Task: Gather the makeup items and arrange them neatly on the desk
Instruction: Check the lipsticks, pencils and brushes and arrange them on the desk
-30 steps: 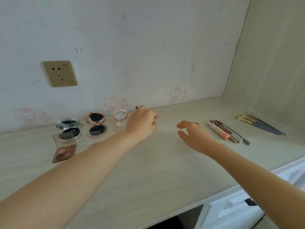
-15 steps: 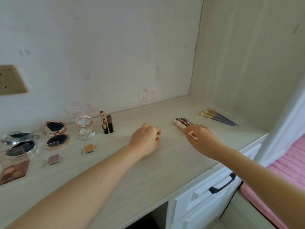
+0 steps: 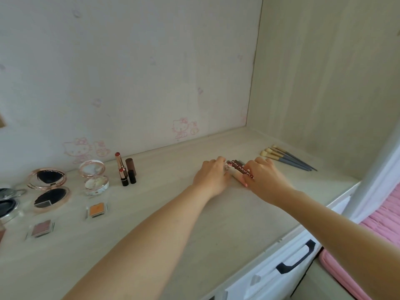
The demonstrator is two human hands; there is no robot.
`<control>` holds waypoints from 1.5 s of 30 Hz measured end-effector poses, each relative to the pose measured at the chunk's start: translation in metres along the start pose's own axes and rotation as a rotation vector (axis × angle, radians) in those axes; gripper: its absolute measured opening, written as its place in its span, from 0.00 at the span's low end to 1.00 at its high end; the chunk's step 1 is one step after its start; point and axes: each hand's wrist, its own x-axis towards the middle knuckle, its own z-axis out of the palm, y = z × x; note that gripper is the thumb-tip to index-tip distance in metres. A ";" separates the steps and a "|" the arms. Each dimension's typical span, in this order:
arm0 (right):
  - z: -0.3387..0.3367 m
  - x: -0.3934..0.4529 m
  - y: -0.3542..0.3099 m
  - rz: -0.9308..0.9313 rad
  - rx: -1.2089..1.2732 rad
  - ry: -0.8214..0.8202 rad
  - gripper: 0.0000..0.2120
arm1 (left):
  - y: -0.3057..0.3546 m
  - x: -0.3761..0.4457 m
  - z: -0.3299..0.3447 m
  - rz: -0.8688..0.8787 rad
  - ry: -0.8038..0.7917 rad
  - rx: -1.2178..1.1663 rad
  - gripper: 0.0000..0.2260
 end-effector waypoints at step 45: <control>0.003 -0.023 -0.115 0.053 0.702 0.228 0.10 | -0.046 -0.107 -0.085 -0.343 0.165 -1.376 0.12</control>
